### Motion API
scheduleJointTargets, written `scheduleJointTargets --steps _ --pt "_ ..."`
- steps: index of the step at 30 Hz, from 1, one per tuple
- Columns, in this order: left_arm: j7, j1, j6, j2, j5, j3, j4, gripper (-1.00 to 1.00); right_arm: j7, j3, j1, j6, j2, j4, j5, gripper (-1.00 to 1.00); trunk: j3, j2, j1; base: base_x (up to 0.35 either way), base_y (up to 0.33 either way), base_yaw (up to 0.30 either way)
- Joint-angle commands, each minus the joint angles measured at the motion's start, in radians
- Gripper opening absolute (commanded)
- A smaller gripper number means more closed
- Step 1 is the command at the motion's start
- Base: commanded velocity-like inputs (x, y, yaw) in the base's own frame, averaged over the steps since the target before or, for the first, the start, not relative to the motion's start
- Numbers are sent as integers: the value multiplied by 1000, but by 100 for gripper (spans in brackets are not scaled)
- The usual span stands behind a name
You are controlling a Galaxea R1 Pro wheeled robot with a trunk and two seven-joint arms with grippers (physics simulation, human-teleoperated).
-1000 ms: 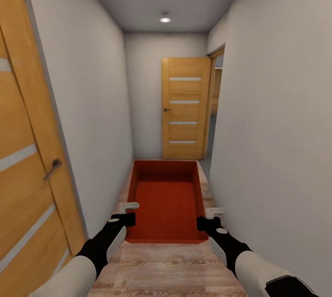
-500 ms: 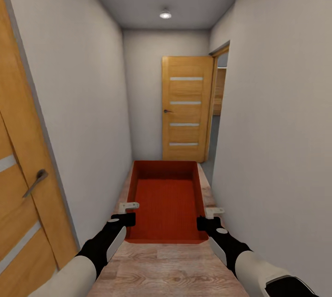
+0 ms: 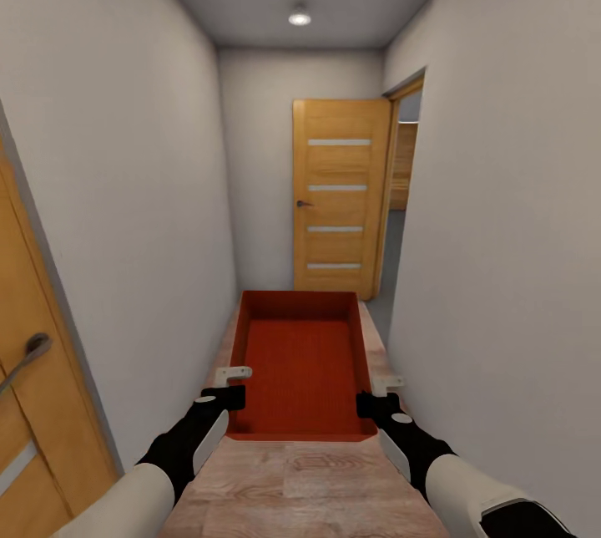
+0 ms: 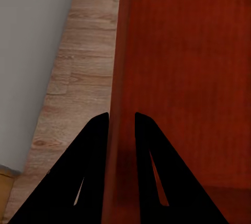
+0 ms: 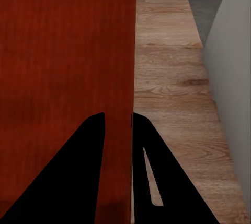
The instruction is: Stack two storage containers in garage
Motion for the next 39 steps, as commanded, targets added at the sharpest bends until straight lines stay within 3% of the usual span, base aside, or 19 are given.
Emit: scheduleJointTargets --steps 1,39 --pt "10 -1 1 3 57 72 -2 -100 0 -15 -1 -3 -1 -2 -10 -100 0 -1 1 323 0 0" --pt "11 -1 0 3 57 71 -2 -100 0 -15 -1 -3 -1 -3 -10 -100 0 -1 1 323 0 0"
